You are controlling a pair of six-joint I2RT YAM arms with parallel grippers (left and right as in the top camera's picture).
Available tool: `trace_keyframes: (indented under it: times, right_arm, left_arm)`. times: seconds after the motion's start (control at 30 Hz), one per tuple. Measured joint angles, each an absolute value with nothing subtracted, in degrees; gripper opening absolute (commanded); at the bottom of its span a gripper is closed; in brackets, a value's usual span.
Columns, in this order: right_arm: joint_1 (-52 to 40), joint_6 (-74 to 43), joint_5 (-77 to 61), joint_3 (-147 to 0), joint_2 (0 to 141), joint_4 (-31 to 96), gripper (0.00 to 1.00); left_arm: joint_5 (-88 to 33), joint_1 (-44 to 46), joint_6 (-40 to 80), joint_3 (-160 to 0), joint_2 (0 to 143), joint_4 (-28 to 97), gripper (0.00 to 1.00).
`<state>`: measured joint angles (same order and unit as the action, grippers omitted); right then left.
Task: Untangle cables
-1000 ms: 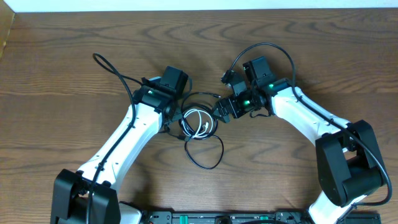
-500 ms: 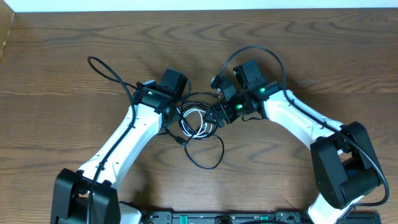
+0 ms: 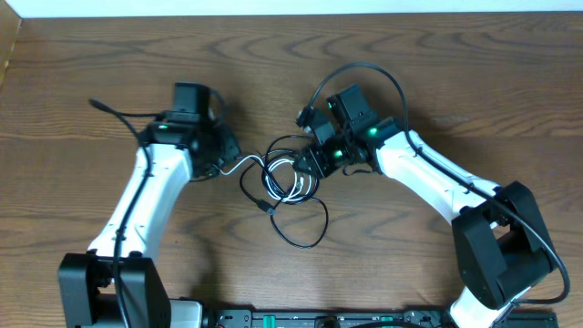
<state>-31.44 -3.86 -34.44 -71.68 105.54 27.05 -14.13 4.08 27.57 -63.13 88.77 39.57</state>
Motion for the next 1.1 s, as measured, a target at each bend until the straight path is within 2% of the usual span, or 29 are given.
trace_keyframes:
  times: [0.07,0.13,0.33,0.47,0.53,0.87,1.1]
  right_arm:
    - [-31.73,-4.73,-35.11,-72.84,105.51,26.96,0.04]
    - [-32.51,-5.45,-35.27,-73.12,105.51,27.09,0.03]
    - [-36.95,-6.37,-34.39,-73.12,105.54,27.77,0.11]
    - [-40.16,-7.22,-28.88,-73.1,105.51,28.03,0.13]
    - [-41.82,-7.31,-24.47,-73.12,105.54,28.08,0.13]
    - [-44.86,-10.17,-10.24,-73.12,110.02,30.2,0.15]
    - [-44.38,-14.13,-2.87,-73.1,111.26,34.76,0.36]
  left_arm:
    - [-16.71,2.11,25.78,-63.13,88.77,38.68,0.17]
    - [-17.52,0.8,24.62,-63.13,88.79,37.78,0.17]
    - [-16.36,-0.23,23.03,-63.13,90.94,35.4,0.17]
    - [-16.19,-0.23,22.41,-63.13,94.65,34.76,0.16]
    - [-16.25,-0.23,22.0,-63.13,96.68,34.85,0.13]
    - [-18.15,-0.23,19.33,-63.05,99.81,33.32,0.13]
    - [-18.15,-0.21,19.2,-63.02,99.81,33.23,0.13]
